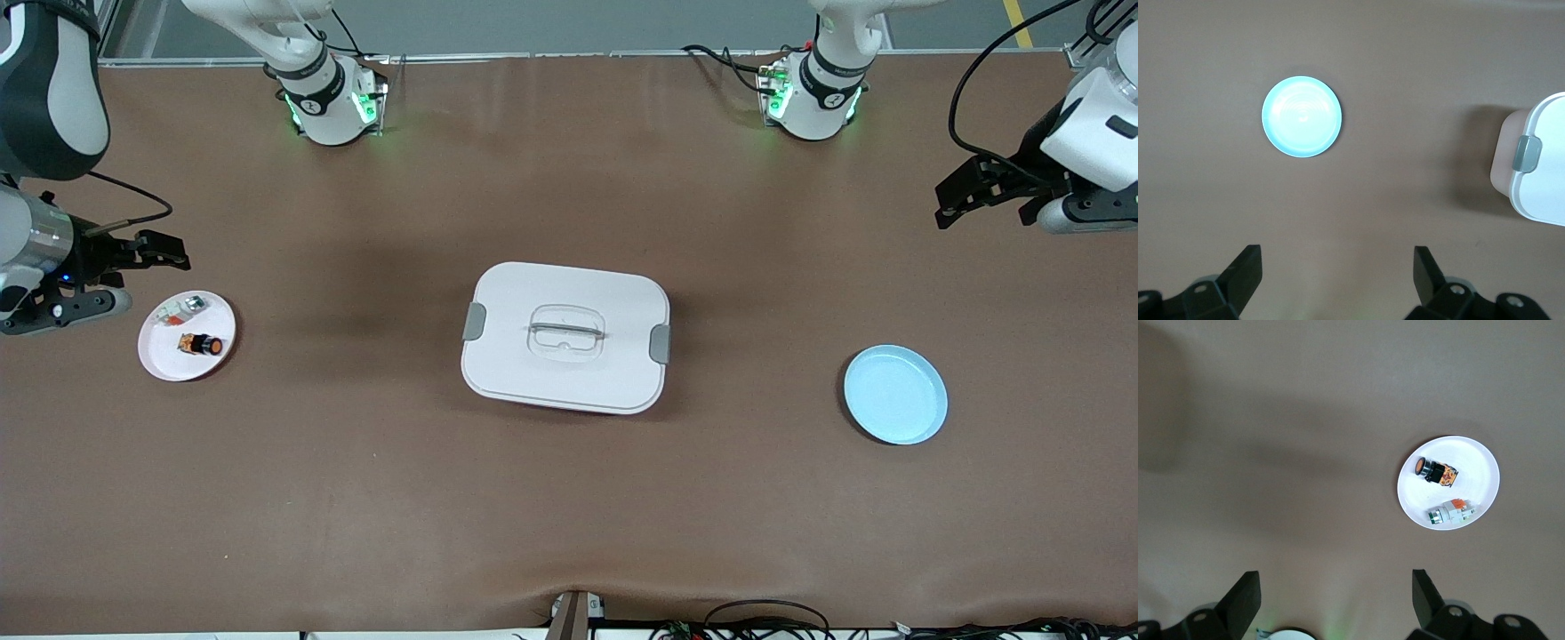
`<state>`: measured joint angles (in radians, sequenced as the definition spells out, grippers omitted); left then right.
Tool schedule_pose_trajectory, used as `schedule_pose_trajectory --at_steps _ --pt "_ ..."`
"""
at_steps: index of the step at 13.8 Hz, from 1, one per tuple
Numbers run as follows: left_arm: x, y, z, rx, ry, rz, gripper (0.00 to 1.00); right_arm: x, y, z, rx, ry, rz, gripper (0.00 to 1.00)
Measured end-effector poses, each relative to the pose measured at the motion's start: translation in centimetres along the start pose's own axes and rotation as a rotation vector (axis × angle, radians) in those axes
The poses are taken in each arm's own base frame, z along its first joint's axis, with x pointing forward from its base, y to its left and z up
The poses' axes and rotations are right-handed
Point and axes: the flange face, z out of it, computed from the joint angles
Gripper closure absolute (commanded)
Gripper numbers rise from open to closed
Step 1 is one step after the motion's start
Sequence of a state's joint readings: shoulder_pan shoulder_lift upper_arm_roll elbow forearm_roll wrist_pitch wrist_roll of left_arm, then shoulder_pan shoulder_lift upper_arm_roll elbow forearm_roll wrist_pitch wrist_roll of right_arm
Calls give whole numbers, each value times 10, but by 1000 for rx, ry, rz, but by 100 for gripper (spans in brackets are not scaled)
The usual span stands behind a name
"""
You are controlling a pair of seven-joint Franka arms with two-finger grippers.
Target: Transfer orange switch to right arm and place
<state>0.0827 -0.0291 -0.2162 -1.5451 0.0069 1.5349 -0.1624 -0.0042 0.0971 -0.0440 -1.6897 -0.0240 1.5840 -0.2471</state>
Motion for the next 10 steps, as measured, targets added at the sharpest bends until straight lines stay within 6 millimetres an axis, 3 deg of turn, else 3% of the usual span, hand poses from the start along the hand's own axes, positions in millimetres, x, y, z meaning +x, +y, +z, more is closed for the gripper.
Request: schedule_pose_trajectory --at_steps 4,8,10 --pt "0 0 0 0 0 0 0 -10 -12 -36 -12 52 96 0" --pt "0 0 0 0 0 0 0 -18 -7 -81 11 136 126 0" --pt "0 0 0 0 0 -1 0 -24 5 -95 58 167 156 0"
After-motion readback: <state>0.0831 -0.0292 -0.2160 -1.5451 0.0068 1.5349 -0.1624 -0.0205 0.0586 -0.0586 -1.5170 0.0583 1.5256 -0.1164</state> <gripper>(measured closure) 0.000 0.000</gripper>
